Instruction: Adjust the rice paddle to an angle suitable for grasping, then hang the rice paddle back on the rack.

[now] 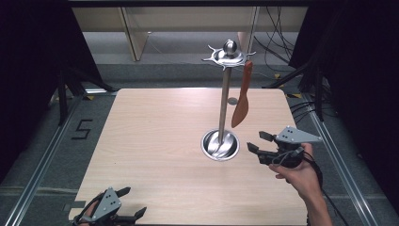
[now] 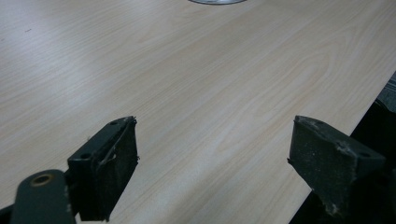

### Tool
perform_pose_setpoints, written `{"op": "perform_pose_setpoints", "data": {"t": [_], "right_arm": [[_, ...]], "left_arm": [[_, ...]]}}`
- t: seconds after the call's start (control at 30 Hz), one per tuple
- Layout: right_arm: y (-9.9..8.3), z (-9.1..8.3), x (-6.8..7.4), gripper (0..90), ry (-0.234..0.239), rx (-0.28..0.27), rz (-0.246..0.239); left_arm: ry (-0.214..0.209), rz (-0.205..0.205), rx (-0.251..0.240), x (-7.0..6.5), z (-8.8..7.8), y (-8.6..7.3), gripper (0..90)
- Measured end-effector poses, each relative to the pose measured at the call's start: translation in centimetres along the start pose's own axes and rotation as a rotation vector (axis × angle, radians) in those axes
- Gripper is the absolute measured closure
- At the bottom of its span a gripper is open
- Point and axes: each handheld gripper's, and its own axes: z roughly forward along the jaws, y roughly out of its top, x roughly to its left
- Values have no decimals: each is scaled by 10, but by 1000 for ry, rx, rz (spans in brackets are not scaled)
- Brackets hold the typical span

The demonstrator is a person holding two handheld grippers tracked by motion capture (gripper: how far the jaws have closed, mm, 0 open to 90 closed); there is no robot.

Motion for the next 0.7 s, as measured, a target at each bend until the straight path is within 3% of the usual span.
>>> {"op": "perform_pose_setpoints", "data": {"t": [0.03,0.13,0.2,0.3,0.37,0.4,0.47,0.53,0.6,0.63,0.7], "right_arm": [[-1,0,1,389,2,-2,22],[-5,0,0,389,5,3,19],[-11,3,0,384,10,32,18],[-16,3,2,383,7,50,51],[-17,3,1,383,3,51,28],[-19,5,2,383,-2,47,35],[-22,5,0,382,8,68,14],[-25,7,0,380,4,72,9],[-27,7,0,378,4,87,20],[-29,7,0,378,0,86,21],[-29,7,0,378,1,91,25]], "left_arm": [[7,33,11,3,-2,0,148],[12,3,8,2,-2,0,148],[14,35,11,3,-3,1,148],[13,13,15,2,-3,-1,148],[11,17,15,2,-4,-1,148],[14,46,15,4,-5,0,148],[18,68,34,5,-6,1,148],[11,15,-4,1,-3,0,148],[8,15,0,0,-3,0,148],[9,59,19,2,-4,1,148],[14,62,12,2,-3,1,148]]}}
